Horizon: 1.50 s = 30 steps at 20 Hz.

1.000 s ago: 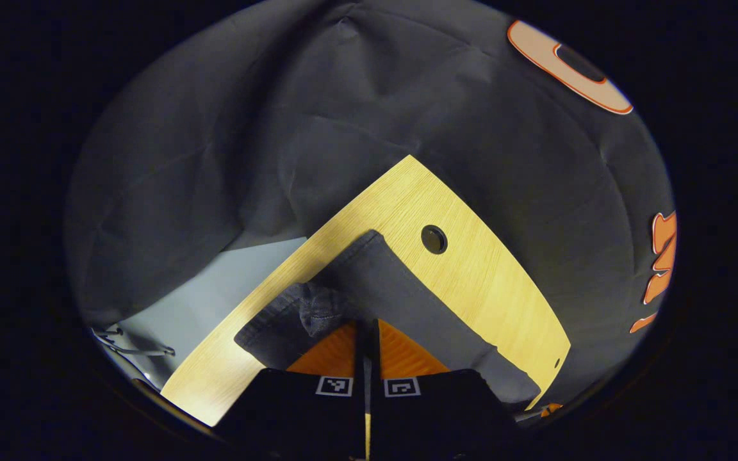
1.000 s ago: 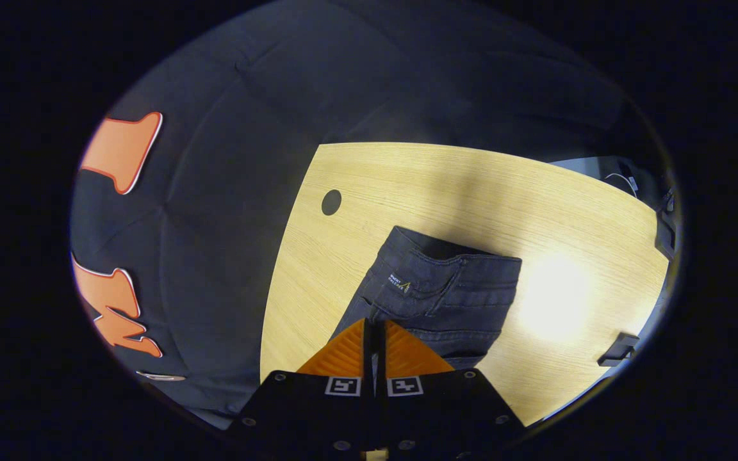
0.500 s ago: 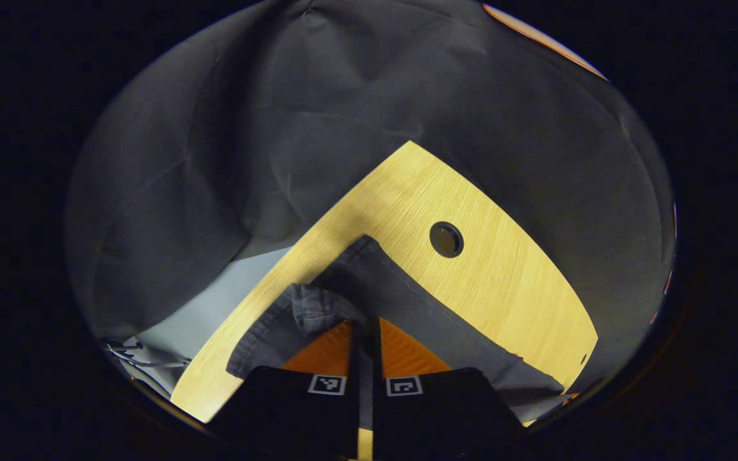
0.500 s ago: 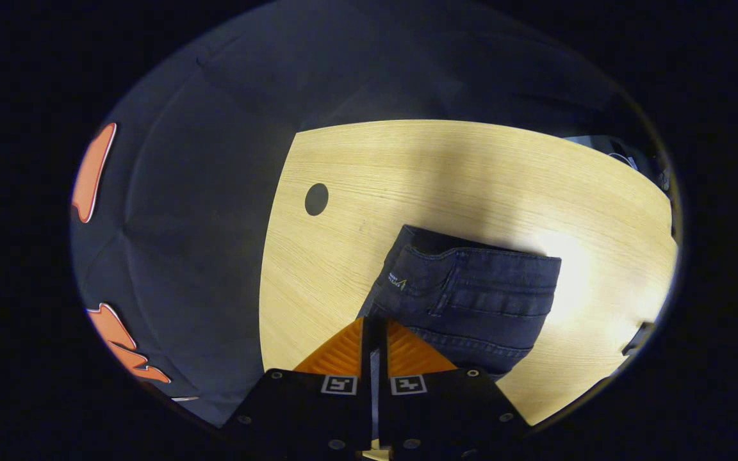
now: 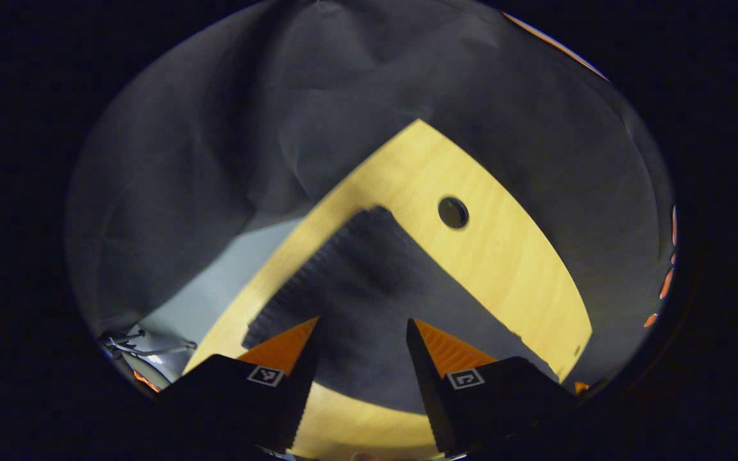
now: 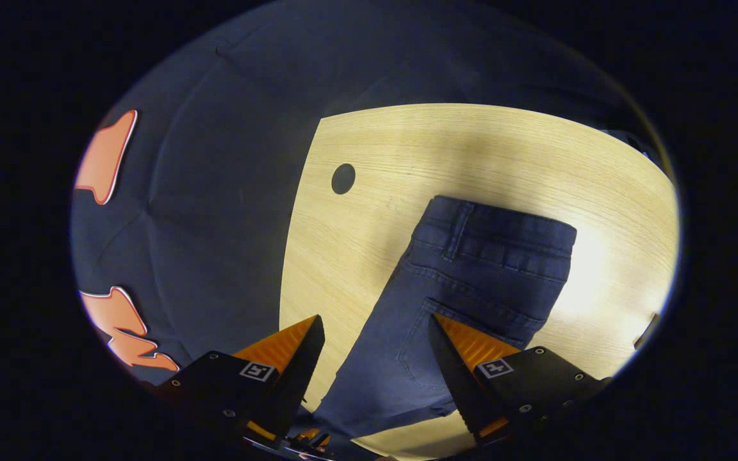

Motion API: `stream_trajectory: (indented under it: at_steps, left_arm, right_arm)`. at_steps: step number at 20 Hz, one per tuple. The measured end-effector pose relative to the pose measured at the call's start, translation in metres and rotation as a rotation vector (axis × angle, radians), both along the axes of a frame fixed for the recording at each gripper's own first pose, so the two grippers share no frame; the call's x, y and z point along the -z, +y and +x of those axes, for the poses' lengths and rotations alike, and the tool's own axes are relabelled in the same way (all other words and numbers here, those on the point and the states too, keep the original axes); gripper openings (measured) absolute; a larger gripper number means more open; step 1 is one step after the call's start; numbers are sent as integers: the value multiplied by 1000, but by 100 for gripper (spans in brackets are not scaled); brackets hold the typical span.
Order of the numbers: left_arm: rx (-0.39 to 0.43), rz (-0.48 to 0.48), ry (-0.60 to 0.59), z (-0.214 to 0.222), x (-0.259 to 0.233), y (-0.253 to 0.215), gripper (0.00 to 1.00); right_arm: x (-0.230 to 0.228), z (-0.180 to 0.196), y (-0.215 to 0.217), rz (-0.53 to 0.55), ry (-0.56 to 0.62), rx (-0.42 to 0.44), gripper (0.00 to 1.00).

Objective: Grasp the waist and the cuffs of the jeans and fold them to make the two legs overlap; first hold the waist and fold one-third of the jeans toward the cuffs, then hold the cuffs and fold the remaining one-third in the same direction to finish folding.

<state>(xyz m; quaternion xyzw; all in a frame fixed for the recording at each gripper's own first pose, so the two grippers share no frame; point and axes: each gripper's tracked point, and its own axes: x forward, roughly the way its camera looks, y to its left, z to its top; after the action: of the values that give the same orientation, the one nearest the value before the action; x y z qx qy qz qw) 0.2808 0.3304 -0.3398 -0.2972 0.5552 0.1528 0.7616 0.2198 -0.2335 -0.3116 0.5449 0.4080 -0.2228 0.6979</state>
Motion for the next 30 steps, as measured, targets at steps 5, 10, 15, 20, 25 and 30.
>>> stream_trajectory:
  at_steps: [5,10,15,20,25,30]
  left_arm:
    - [-128,-153,87,-27,19,-17,80]
    - [-67,-201,42,-36,18,-28,80]
    - [324,160,-46,-27,8,7,83]
    - [399,306,62,-39,20,50,83]
    - [328,271,141,-57,41,68,82]
    - [206,199,38,-64,39,71,83]
  right_arm:
    - [-7,-16,-4,-2,-22,26,98]
    - [2,-37,-12,-70,7,-29,98]
    - [32,-60,-37,-180,95,-97,99]
    - [53,-90,-62,-210,193,-100,99]
    - [70,-89,-80,-189,229,-64,99]
    - [88,-82,-83,-231,273,-56,97]
